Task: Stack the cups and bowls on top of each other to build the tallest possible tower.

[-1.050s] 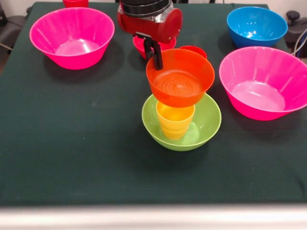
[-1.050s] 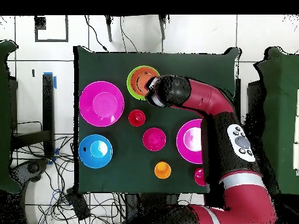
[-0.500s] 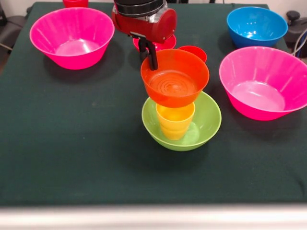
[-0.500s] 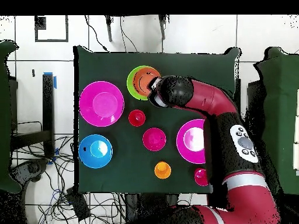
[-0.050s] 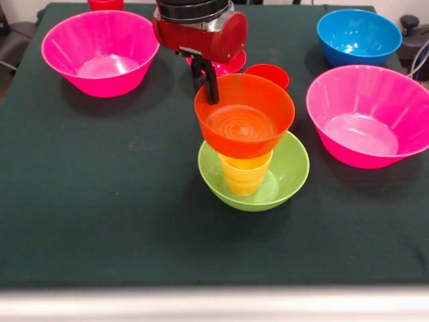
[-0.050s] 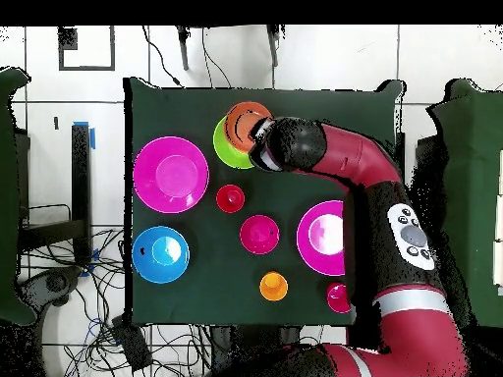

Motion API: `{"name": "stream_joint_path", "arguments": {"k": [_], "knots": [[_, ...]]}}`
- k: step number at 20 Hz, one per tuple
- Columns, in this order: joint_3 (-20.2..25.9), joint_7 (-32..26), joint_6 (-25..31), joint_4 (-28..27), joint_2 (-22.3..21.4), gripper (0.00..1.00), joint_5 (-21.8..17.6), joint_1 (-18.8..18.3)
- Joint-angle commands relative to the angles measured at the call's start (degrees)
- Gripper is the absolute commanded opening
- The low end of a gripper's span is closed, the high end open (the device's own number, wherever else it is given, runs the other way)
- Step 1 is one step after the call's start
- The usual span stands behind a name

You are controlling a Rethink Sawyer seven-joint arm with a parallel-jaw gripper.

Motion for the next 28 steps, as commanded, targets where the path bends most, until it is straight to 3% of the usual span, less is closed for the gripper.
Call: {"name": "stream_joint_path", "arguments": {"k": [1,5,28], "knots": [[3.5,-5.4,5.4,-4.7,4.6,0.0,-2.4,2.2],[3.5,-6.2,6.8,-6.5,5.4,0.0,-2.5,2.2],[3.0,-3.9,7.3,-4.8,4.5,0.0,-1.2,4.1]]}}
